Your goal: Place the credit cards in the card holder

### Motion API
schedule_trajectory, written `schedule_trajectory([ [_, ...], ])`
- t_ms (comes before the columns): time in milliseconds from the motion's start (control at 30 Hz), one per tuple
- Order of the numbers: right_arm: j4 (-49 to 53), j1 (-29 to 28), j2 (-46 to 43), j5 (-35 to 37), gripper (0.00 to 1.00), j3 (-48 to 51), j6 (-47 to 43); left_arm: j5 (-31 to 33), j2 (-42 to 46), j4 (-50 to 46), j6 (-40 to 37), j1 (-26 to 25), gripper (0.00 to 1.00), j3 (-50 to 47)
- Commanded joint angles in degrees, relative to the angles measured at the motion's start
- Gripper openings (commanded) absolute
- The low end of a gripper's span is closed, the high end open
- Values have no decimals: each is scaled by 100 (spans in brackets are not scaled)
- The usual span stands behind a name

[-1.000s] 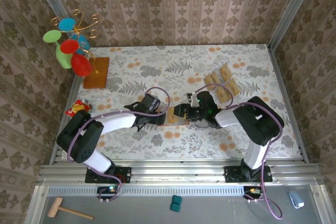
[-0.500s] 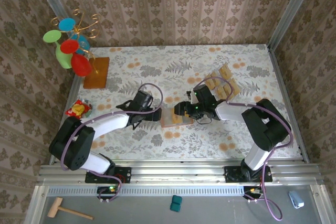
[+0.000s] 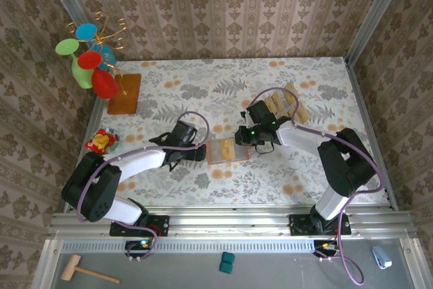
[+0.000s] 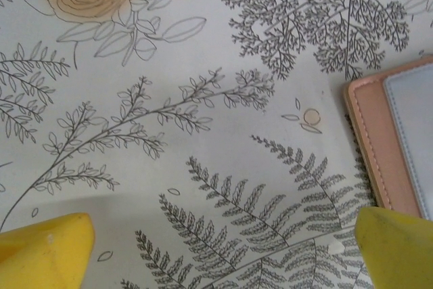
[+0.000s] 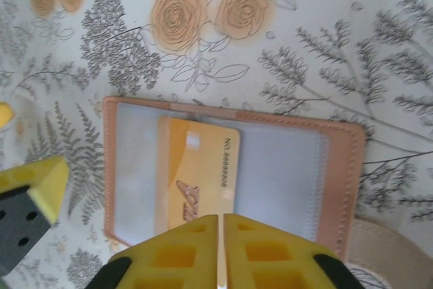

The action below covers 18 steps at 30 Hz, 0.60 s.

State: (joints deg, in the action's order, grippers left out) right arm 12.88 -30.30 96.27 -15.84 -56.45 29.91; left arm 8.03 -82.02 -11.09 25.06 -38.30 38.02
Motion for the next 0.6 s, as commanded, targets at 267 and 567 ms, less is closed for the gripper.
schedule_trajectory([
  [267,667,-229,671,537,4,-370,-448,353,-347,-222,-17,-131,100,82],
  [567,610,-427,856,495,4,-489,-397,330,-529,-159,-30,-171,100,153],
])
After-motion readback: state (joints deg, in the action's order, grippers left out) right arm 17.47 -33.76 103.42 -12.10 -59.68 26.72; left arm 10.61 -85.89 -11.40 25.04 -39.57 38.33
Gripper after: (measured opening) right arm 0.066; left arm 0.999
